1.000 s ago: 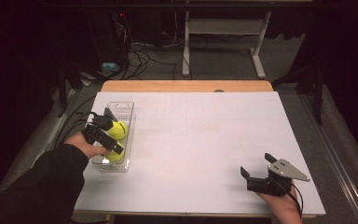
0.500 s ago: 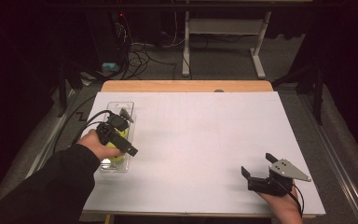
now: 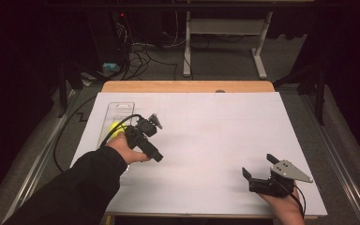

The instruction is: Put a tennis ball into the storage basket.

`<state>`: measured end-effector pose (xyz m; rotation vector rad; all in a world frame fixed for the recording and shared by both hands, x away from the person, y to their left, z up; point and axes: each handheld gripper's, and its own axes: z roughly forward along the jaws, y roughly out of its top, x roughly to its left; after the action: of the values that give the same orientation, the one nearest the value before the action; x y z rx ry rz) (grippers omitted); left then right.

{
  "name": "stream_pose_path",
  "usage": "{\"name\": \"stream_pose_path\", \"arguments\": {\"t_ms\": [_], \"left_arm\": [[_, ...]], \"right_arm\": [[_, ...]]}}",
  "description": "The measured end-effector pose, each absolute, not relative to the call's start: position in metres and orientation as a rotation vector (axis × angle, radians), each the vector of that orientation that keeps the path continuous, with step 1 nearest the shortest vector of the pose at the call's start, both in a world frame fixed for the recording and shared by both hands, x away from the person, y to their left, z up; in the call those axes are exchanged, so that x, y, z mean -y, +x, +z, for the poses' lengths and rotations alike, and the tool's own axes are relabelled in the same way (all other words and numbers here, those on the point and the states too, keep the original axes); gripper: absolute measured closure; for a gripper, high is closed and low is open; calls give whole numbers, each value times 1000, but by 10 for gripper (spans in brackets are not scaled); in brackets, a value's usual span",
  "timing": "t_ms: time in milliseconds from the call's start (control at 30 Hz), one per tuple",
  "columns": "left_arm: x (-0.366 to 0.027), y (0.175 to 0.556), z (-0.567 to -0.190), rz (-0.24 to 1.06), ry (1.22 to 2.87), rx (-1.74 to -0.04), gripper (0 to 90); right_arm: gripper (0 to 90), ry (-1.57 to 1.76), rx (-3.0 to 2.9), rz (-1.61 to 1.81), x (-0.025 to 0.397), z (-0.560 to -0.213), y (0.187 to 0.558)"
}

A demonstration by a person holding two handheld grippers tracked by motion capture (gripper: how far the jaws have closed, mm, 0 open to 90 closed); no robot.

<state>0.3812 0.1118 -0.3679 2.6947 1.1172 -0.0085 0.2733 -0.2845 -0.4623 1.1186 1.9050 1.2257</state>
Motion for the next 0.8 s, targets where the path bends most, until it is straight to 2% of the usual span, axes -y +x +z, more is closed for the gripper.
{"name": "stream_pose_path", "arguments": {"t_ms": [400, 800], "left_arm": [[-87, 359, -414, 50, 2583, -1007, 4], [-102, 338, -448, 123, 2250, -1000, 5]], "right_arm": [[0, 1109, -1906, 1238, 283, -461, 272], [0, 1107, -1910, 1256, 281, -461, 271]]}}
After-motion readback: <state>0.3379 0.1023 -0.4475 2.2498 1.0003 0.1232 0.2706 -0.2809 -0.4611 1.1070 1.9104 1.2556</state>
